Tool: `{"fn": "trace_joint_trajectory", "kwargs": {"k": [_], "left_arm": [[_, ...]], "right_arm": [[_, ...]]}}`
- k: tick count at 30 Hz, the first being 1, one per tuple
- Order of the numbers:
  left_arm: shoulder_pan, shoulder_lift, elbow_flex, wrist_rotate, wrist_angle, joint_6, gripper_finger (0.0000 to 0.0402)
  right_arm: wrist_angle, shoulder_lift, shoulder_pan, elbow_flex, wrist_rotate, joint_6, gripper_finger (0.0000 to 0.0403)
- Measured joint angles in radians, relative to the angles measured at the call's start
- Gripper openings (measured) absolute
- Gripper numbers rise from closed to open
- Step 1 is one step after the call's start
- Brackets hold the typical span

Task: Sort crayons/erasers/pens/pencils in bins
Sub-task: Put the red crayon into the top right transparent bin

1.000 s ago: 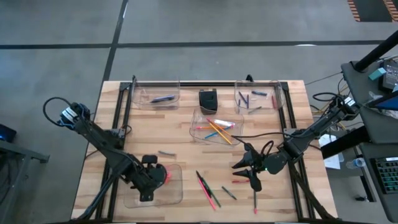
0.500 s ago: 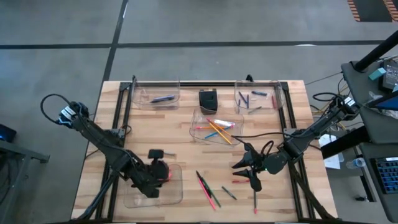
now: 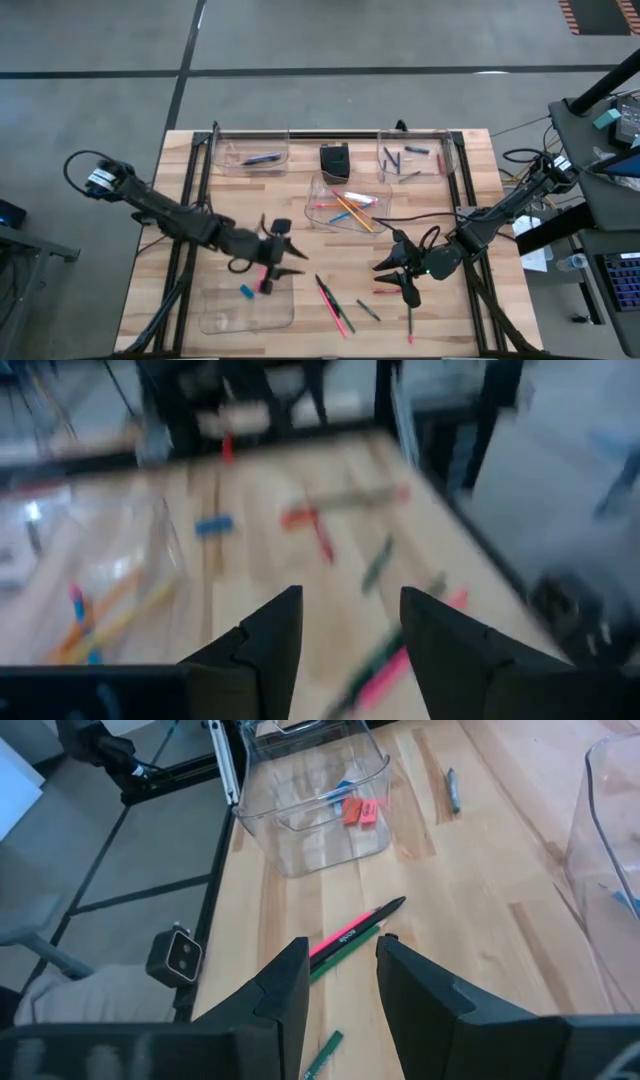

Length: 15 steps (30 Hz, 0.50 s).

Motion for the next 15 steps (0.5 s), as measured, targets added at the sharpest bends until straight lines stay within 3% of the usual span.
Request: {"fn": "trace_joint_trajectory", "kwargs": {"k": [8, 15], "left_arm": [[0.088, 0.003, -0.231, 0.027, 0.576, 0.022, 0.0155], [0.089, 0.013, -0.263, 0.036, 0.628, -0.015, 0.0155]], "right_arm": [[-0.001, 0.0, 0.0, 0.0, 0.011, -0.02, 0.0109], [-0.002, 0.0, 0.0, 0.0, 0.025, -0.001, 0.0109]]}}
